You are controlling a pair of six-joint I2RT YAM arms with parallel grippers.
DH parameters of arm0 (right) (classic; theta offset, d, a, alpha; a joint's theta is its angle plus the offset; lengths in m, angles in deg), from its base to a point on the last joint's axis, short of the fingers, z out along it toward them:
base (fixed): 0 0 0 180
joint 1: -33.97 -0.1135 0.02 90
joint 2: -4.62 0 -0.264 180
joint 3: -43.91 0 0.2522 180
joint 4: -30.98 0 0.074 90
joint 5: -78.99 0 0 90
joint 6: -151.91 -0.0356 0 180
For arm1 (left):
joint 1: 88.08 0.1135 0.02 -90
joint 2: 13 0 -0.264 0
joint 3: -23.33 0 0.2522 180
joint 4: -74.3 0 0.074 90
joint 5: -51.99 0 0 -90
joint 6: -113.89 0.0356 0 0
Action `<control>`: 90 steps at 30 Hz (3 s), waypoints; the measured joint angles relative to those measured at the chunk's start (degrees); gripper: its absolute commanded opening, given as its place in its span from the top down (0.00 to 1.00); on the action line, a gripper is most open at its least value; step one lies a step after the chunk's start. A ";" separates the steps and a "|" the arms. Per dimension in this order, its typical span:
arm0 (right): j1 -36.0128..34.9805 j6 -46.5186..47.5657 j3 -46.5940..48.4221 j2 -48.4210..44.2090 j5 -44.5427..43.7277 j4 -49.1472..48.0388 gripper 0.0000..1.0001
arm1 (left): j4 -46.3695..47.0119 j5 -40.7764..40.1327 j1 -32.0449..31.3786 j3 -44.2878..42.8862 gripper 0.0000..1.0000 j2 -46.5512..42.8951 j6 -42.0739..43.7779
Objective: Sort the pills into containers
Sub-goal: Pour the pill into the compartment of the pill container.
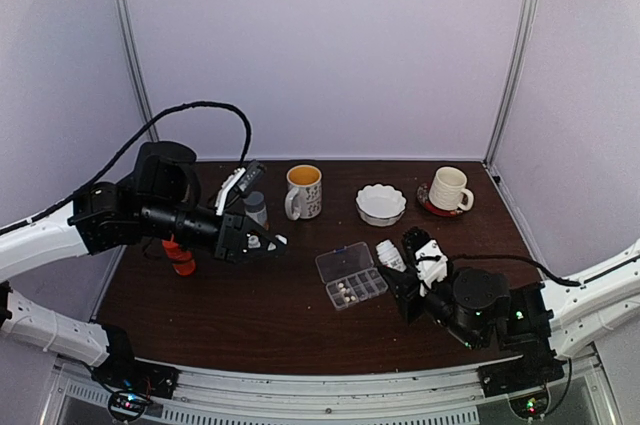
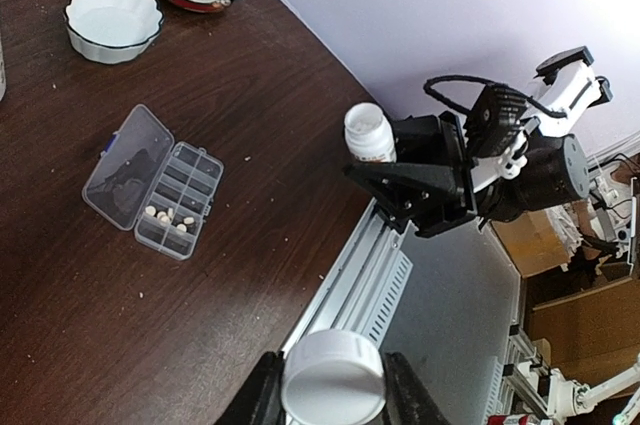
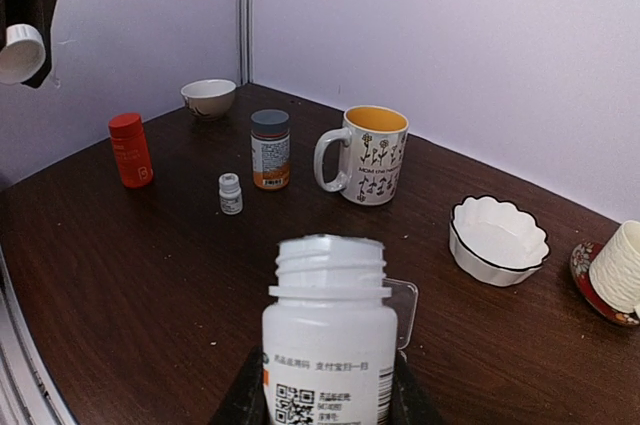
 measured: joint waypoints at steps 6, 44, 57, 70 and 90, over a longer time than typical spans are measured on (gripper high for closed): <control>1.84 0.02 -2.97 -0.59 6.75 -3.43 1.00 | 1.07 0.00 0.00 2.51 0.96 0.07 -0.02; 22.40 -14.60 -0.81 19.71 41.68 1.38 1.00 | 4.83 -9.29 0.00 13.60 1.00 0.24 2.19; 24.96 -16.02 6.49 20.94 42.36 14.27 1.00 | 6.10 -11.06 0.00 15.06 1.00 1.77 2.34; 27.69 -15.98 11.26 24.70 44.50 20.79 1.00 | 7.56 -11.41 0.00 16.04 1.00 2.03 2.82; 29.16 -16.06 14.84 26.34 45.53 26.23 1.00 | 8.09 -11.39 0.00 16.04 1.00 1.95 3.19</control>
